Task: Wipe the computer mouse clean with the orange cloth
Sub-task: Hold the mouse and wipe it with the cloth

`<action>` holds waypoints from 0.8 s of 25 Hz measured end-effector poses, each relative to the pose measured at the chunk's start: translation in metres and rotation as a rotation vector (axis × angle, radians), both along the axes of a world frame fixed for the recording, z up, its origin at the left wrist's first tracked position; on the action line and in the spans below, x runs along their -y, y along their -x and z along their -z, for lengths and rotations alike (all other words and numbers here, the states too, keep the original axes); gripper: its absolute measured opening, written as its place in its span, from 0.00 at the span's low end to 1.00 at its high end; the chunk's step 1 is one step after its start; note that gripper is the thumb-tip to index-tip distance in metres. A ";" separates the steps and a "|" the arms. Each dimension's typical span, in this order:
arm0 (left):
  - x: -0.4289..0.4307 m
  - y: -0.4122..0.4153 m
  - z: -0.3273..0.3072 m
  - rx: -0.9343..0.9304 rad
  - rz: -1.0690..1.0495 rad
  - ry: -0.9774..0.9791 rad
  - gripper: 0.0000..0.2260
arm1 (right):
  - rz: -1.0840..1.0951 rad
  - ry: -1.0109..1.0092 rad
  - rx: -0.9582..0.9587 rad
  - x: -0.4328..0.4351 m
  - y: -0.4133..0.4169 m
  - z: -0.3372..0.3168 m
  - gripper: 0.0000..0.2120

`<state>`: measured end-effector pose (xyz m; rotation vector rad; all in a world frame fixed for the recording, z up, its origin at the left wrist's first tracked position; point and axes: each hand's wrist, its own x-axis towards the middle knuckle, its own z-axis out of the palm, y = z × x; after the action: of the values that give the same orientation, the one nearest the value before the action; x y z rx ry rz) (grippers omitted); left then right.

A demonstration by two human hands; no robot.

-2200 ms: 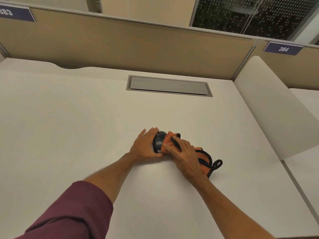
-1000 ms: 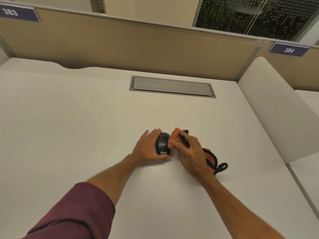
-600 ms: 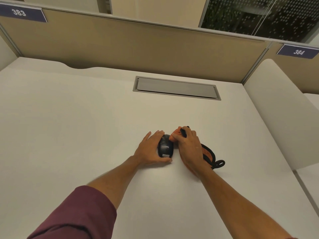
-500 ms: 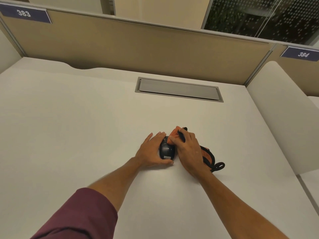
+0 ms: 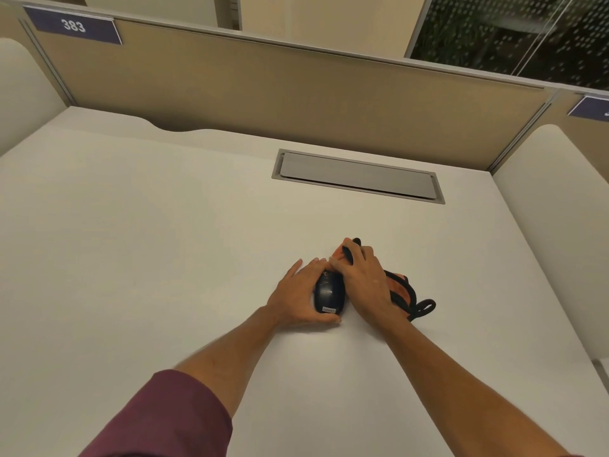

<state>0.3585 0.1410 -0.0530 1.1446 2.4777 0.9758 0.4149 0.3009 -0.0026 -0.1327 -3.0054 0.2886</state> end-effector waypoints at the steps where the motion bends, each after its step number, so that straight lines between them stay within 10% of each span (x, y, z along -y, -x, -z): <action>1: 0.000 0.000 0.000 -0.004 0.003 0.002 0.46 | -0.039 -0.061 -0.035 0.000 -0.001 0.005 0.17; 7: 0.000 0.001 0.003 -0.020 -0.008 0.025 0.48 | 0.025 -0.173 0.051 -0.001 0.015 0.005 0.15; 11: 0.000 0.000 0.002 -0.032 -0.005 0.026 0.48 | 0.125 0.199 -0.023 0.003 -0.001 -0.007 0.12; 20: 0.000 -0.001 0.001 -0.043 0.001 0.043 0.48 | -0.034 -0.088 -0.100 -0.002 -0.024 0.002 0.17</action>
<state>0.3594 0.1411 -0.0544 1.1657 2.5188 0.9027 0.4384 0.3030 -0.0048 -0.0570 -2.9175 0.1609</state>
